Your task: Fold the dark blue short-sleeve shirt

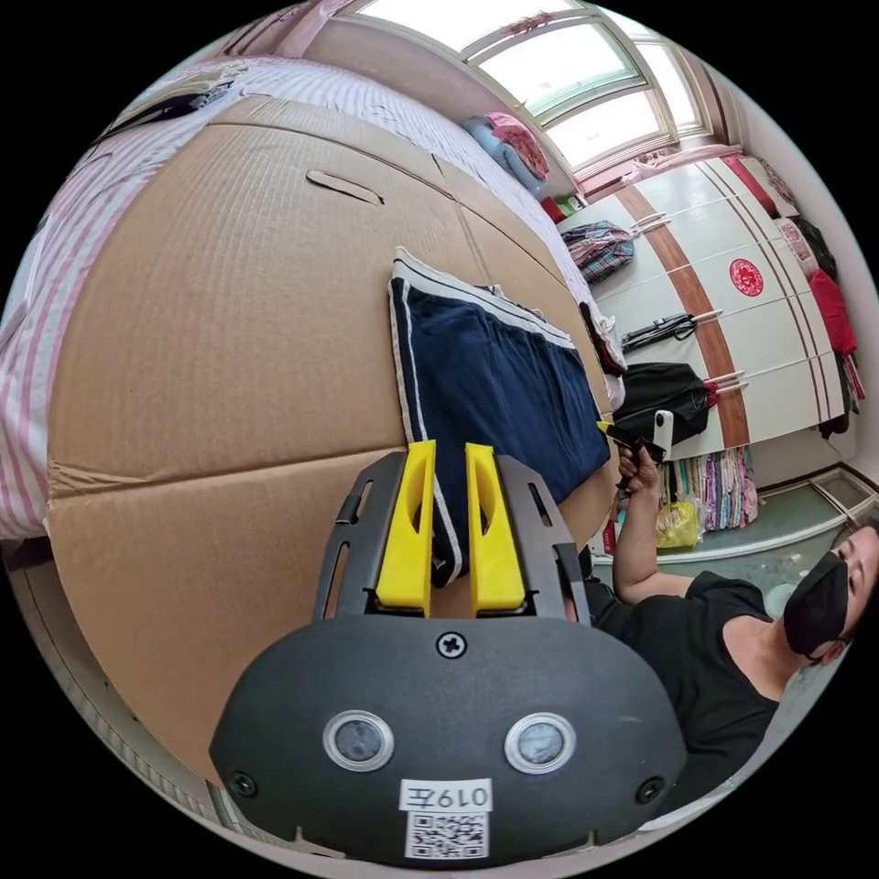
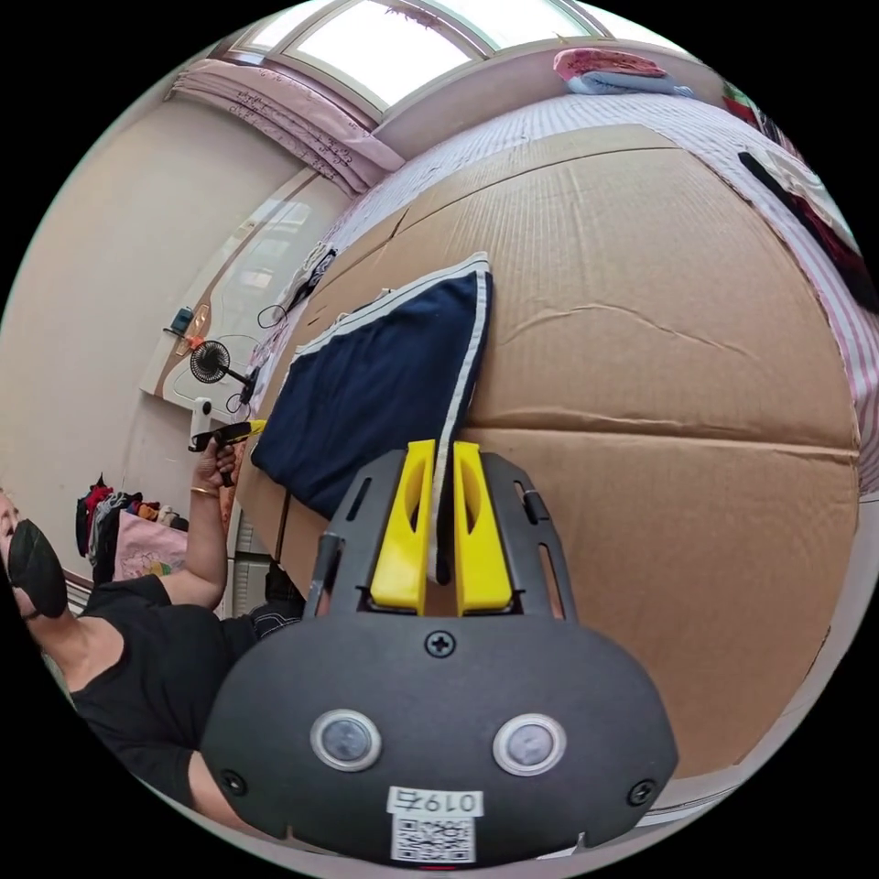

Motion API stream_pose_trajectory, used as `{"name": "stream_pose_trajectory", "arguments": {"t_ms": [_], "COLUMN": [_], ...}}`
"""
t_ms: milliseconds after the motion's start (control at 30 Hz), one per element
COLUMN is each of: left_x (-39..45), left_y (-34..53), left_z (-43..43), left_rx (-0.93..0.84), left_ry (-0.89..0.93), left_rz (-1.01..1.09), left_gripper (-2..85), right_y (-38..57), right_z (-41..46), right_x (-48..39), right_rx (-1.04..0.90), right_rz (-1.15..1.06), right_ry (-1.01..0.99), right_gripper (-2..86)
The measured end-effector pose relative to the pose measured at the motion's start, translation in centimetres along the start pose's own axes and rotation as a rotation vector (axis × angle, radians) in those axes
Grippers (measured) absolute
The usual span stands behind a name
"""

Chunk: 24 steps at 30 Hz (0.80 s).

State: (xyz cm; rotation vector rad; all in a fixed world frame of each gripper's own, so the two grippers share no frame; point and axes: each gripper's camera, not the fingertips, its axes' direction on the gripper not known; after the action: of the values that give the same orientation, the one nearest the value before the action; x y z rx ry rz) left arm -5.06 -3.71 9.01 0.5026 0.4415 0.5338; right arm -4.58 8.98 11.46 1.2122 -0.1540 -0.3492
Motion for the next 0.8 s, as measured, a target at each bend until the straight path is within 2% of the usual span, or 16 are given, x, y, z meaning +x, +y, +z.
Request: {"name": "stream_pose_trajectory", "arguments": {"t_ms": [200,267,400,600,667,800], "left_x": [1.5,2.7,3.9,2.8,2.0,1.1], "left_y": [0.7,0.9,1.5,3.5,5.2,8.3], "left_z": [0.1,-0.2,-0.9,-2.4,-4.2,-5.9], "left_rx": [-0.039,-0.056,-0.053,0.004,0.092,0.19], "left_ry": [-0.088,-0.18,-0.282,-0.128,0.01,0.185], "left_rz": [0.023,0.049,0.063,0.044,0.021,0.011], "left_gripper": [1.2,1.0,0.8,1.0,1.3,1.8], "right_y": [0.6,0.8,1.2,2.7,4.1,6.7], "right_z": [-0.5,-0.7,-1.2,-3.9,-5.9,-7.6], "right_x": [-4.5,-6.3,-7.2,-5.4,-4.3,-2.9], "right_rx": [-0.002,0.001,-0.007,0.054,0.121,0.134], "right_rz": [-0.092,-0.114,-0.125,-0.061,-0.036,0.001], "right_ry": [0.221,0.328,0.387,0.204,0.096,0.053], "right_gripper": [-0.5,-0.7,-0.6,1.3,3.8,6.5]}}
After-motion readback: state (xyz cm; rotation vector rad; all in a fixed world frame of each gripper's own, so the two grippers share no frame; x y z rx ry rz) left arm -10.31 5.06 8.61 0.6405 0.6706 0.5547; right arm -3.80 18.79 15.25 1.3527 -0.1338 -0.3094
